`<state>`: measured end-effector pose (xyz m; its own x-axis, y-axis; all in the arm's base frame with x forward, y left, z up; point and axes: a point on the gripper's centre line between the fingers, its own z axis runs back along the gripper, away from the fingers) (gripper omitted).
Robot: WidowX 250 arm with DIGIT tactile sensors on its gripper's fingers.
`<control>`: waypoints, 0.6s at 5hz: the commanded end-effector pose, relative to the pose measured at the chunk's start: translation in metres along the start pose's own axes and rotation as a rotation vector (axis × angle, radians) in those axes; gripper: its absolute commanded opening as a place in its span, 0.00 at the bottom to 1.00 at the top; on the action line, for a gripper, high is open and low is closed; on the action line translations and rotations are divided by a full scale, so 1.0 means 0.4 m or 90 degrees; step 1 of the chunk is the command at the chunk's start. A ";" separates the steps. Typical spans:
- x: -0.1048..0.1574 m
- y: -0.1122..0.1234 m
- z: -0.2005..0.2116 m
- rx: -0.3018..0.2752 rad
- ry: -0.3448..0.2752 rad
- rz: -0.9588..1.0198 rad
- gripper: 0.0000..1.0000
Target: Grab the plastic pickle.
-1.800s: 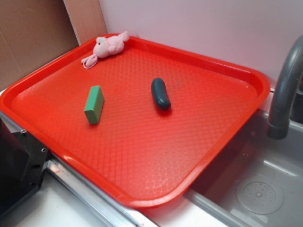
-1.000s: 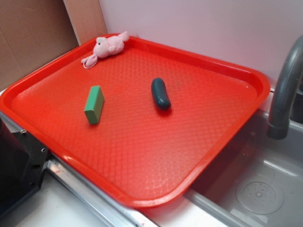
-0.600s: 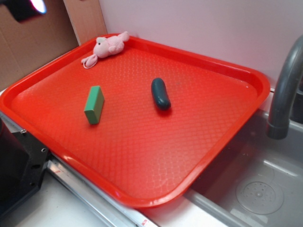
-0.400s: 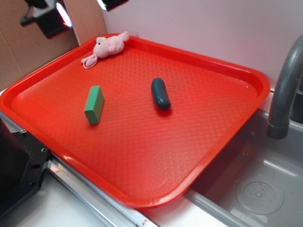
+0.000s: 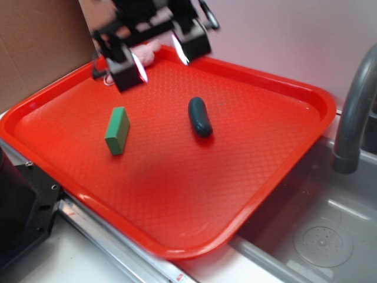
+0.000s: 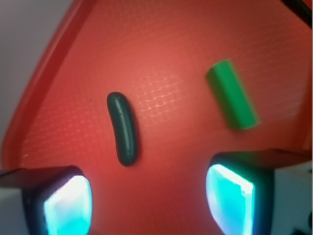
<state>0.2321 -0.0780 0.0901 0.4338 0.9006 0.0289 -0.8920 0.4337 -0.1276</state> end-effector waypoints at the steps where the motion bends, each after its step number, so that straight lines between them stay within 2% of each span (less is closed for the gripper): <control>1: 0.052 -0.036 -0.132 0.011 -0.067 0.014 1.00; 2: 0.062 -0.035 -0.149 -0.010 -0.063 -0.006 1.00; 3: 0.070 -0.036 -0.172 -0.007 -0.054 -0.015 1.00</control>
<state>0.2606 -0.0699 0.0206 0.4524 0.8842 0.1163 -0.8783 0.4643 -0.1138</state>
